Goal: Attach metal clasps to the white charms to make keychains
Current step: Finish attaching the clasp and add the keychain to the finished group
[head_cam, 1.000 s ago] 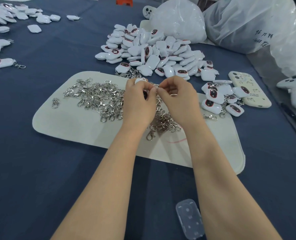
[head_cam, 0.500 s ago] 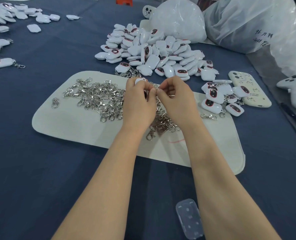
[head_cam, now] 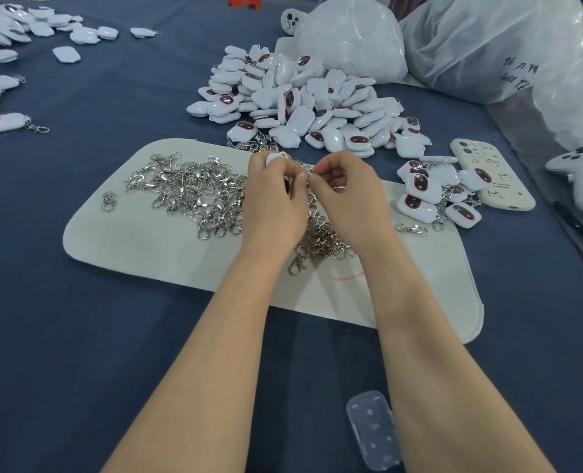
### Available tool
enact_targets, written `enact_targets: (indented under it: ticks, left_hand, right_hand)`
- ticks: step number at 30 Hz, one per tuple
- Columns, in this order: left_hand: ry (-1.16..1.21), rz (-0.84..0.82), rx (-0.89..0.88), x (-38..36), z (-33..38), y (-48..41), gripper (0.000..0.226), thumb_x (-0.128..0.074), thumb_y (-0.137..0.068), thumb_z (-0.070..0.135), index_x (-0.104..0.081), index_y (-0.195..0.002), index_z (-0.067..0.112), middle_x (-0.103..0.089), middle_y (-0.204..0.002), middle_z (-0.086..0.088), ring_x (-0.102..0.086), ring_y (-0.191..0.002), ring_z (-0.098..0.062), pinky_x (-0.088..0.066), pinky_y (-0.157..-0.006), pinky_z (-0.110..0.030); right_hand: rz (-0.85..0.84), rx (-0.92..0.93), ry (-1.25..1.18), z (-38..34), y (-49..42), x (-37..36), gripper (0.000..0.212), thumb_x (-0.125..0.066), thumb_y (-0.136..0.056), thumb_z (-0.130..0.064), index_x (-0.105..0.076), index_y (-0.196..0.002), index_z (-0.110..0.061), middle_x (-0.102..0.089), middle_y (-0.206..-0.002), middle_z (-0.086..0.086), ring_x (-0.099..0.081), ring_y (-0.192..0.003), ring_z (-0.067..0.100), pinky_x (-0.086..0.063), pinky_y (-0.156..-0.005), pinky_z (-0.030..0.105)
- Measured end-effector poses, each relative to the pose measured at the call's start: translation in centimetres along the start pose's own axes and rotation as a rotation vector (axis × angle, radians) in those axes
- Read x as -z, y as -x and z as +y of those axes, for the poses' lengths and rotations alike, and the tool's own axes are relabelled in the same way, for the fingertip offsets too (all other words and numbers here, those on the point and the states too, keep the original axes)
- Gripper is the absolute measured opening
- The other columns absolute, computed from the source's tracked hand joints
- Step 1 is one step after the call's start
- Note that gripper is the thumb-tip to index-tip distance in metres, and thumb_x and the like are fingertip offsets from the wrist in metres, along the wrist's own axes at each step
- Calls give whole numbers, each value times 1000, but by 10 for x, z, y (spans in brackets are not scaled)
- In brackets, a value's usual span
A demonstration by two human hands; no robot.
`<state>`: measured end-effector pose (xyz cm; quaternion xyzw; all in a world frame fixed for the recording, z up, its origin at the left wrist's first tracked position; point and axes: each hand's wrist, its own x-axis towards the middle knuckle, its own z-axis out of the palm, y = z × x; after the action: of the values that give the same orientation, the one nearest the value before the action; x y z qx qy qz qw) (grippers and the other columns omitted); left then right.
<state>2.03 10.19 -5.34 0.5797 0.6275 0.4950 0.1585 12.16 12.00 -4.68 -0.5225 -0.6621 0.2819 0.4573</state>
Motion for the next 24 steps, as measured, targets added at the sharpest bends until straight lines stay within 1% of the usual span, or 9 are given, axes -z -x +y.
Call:
enact_targets:
  ticks: [7, 12, 15, 17, 19, 21, 23, 24]
  left_hand:
    - [-17, 5, -13, 0, 0, 0, 10, -56, -92, 10, -61, -95, 3, -45, -110, -3, -47, -85, -11, -32, -75, -10]
    - [-19, -24, -5, -1, 0, 1, 9, -55, -92, 9, -61, -95, 3, -41, -107, 1, -49, -84, -11, -34, -75, -13]
    - [-8, -32, 3, 0, -1, 0, 9, -54, -92, 10, -61, -94, 4, -41, -106, 2, -51, -85, -13, -35, -75, -14]
    - [11, -35, 21, 1, -1, 0, 9, -54, -93, 11, -61, -94, 5, -42, -105, 2, -52, -82, -13, -33, -73, -12]
    - [46, -35, 37, 2, -1, 0, 8, -55, -93, 11, -61, -93, 7, -44, -105, 1, -50, -77, -9, -32, -71, -10]
    - [75, -37, 63, 3, 0, 0, 6, -55, -93, 12, -60, -91, 11, -45, -106, 1, -48, -73, 0, -33, -68, -5]
    - [102, -42, 103, 4, 0, -1, 6, -55, -94, 15, -59, -90, 13, -49, -109, 1, -49, -74, 3, -34, -69, 1]
    - [122, -50, 126, 4, -1, -2, 7, -54, -94, 17, -60, -92, 12, -53, -112, -1, -51, -77, 1, -36, -73, -1]
  right_hand:
    - [-11, -1, -6, 0, 0, 1, 10, -63, -85, -9, -57, -85, -17, -56, -73, -13, -49, -64, -1, -43, -64, 10]
    - [-112, -7, 9, 3, 1, 2, 13, -60, -86, -6, -51, -88, -16, -52, -77, -12, -48, -68, 3, -42, -65, 11]
    - [-105, 28, 19, 3, 2, 2, 16, -58, -85, -4, -48, -84, -16, -51, -79, -10, -51, -76, 10, -46, -71, 20]
    - [-95, 49, 0, 3, 3, 2, 17, -59, -85, -3, -49, -84, -16, -52, -82, -8, -53, -82, 10, -48, -74, 21]
    - [-89, 63, -17, 3, 4, 2, 16, -60, -86, -4, -50, -85, -16, -53, -83, -9, -54, -82, 7, -50, -77, 22]
    - [-85, 73, -36, 3, 4, 3, 14, -61, -87, -6, -51, -86, -17, -55, -84, -9, -55, -84, 5, -51, -82, 26]
    - [-77, 98, -29, 2, 5, 4, 11, -60, -88, -8, -53, -87, -16, -58, -89, -3, -57, -90, 12, -51, -88, 33]
    - [-69, 120, -14, 2, 6, 3, 10, -59, -88, -8, -53, -87, -16, -59, -93, 1, -57, -92, 16, -49, -90, 36]
